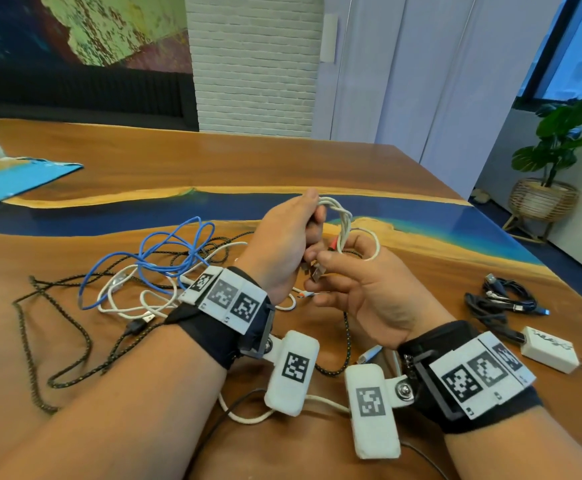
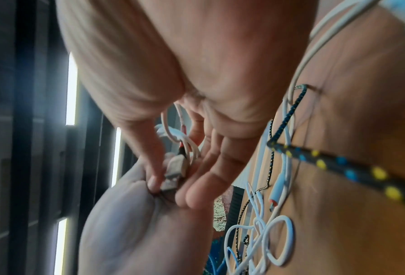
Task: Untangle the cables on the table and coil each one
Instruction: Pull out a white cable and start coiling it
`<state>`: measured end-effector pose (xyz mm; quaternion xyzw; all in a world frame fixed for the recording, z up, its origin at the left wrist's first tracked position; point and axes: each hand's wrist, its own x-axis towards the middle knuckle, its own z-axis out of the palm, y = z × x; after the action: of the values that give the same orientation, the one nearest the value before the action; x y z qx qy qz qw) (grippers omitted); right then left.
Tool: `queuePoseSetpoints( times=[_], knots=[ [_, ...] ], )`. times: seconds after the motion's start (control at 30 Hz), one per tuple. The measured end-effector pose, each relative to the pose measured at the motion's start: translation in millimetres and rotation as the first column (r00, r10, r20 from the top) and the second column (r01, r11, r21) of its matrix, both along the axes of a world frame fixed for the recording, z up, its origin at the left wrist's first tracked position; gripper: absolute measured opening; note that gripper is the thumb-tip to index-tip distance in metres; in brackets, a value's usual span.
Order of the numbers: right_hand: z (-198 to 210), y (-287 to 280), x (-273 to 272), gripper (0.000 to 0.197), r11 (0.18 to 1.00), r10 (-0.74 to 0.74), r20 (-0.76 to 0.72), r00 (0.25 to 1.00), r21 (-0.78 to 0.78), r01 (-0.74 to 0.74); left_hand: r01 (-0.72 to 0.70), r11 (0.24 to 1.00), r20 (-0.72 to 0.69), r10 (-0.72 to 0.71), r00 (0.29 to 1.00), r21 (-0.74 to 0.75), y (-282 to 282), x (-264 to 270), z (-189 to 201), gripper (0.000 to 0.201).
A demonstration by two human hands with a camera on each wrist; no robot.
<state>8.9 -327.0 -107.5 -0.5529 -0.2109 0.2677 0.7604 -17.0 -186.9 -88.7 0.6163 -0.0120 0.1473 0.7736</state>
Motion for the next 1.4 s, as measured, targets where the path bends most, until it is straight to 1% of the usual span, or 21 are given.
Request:
queuePoseSetpoints(
  times=[0.1, 0.13, 0.17, 0.23, 0.27, 0.33, 0.37, 0.43, 0.53, 0.57, 0.6, 0.67, 0.73, 0.87, 1.0, 1.07, 1.13, 1.2, 1.23, 1.33, 1.4],
  knots=[
    [1, 0, 0, 0.032, 0.998, -0.047, 0.046, 0.998, -0.046, 0.049, -0.054, 0.998, 0.028, 0.055, 0.998, -0.041, 0, 3, -1, 0.041],
    [3, -2, 1, 0.031, 0.997, -0.05, 0.046, 0.998, -0.053, 0.052, -0.093, 0.993, 0.029, 0.095, 0.995, -0.078, 2, 4, -2, 0.041],
    [5, -6, 2, 0.036, 0.997, -0.038, 0.052, 0.998, -0.065, 0.042, -0.135, 0.983, 0.024, 0.139, 0.99, -0.126, 5, 6, -2, 0.041],
    [9, -13, 2, 0.047, 0.99, 0.062, 0.103, 0.993, -0.134, -0.048, -0.209, 0.941, 0.01, 0.22, 0.975, -0.265, 16, 9, -1, 0.041],
    [10, -16, 1, 0.048, 0.974, 0.157, 0.14, 0.978, -0.186, -0.13, -0.236, 0.909, 0.002, 0.252, 0.968, -0.345, 23, 10, 1, 0.041],
    [13, -21, -3, 0.04, 0.922, 0.344, 0.196, 0.918, -0.255, -0.291, -0.281, 0.831, -0.02, 0.31, 0.95, -0.479, 38, 10, 5, 0.042],
    [14, -22, -5, 0.036, 0.908, 0.387, 0.21, 0.898, -0.257, -0.331, -0.302, 0.8, -0.027, 0.338, 0.941, -0.519, 45, 9, 8, 0.042],
    [15, -20, -8, 0.035, 0.913, 0.385, 0.234, 0.893, -0.239, -0.331, -0.323, 0.77, -0.019, 0.375, 0.927, -0.551, 53, 7, 11, 0.042],
    [12, -11, -11, 0.038, 0.941, 0.286, 0.349, 0.893, -0.28, -0.192, -0.312, 0.793, 0.017, 0.376, 0.926, -0.522, 47, 7, 11, 0.041],
    [10, -8, -12, 0.041, 0.95, 0.241, 0.358, 0.902, -0.275, -0.144, -0.302, 0.809, 0.03, 0.366, 0.93, -0.505, 43, 7, 10, 0.041],
    [9, -4, -12, 0.043, 0.964, 0.19, 0.332, 0.924, -0.243, -0.111, -0.288, 0.827, 0.044, 0.351, 0.935, -0.482, 39, 8, 9, 0.041],
    [8, 1, -11, 0.042, 0.987, 0.113, 0.214, 0.97, -0.141, -0.083, -0.254, 0.87, 0.063, 0.308, 0.949, -0.424, 30, 9, 6, 0.041],
    [9, 3, -10, 0.035, 0.996, 0.058, 0.143, 0.988, -0.07, -0.048, -0.219, 0.905, 0.065, 0.259, 0.964, -0.365, 22, 10, 4, 0.042],
    [9, 1, -7, 0.031, 0.994, -0.037, 0.196, 0.98, -0.097, 0.057, -0.187, 0.943, 0.094, 0.22, 0.971, -0.274, 15, 10, 2, 0.042],
    [9, -3, -3, 0.022, 0.989, -0.019, 0.275, 0.961, -0.135, 0.058, -0.241, 0.95, 0.094, 0.264, 0.96, -0.199, 18, 8, 3, 0.042],
    [10, -3, -4, 0.024, 0.994, -0.015, 0.251, 0.968, -0.1, 0.041, -0.311, 0.942, 0.095, 0.324, 0.941, -0.127, 20, 8, 3, 0.042],
    [12, -5, -5, 0.033, 0.998, -0.015, 0.205, 0.979, -0.052, 0.026, -0.4, 0.916, 0.092, 0.4, 0.912, -0.025, 24, 8, 2, 0.043],
    [14, -7, -4, 0.035, 0.999, -0.022, 0.178, 0.984, -0.021, 0.026, -0.436, 0.899, 0.095, 0.432, 0.897, 0.034, 29, 8, 2, 0.044],
    [16, -8, -4, 0.032, 0.999, -0.037, 0.171, 0.985, 0.0, 0.038, -0.42, 0.907, 0.096, 0.416, 0.905, 0.024, 32, 7, 2, 0.043],
    [20, -12, 1, 0.019, 0.99, -0.129, 0.15, 0.98, 0.068, 0.12, -0.276, 0.96, 0.107, 0.279, 0.954, -0.044, 31, 5, 3, 0.035],
    [21, -16, 3, 0.022, 0.986, -0.168, 0.219, 0.961, 0.054, 0.16, -0.23, 0.972, 0.106, 0.233, 0.967, -0.043, 26, 3, 3, 0.029]
  ],
)
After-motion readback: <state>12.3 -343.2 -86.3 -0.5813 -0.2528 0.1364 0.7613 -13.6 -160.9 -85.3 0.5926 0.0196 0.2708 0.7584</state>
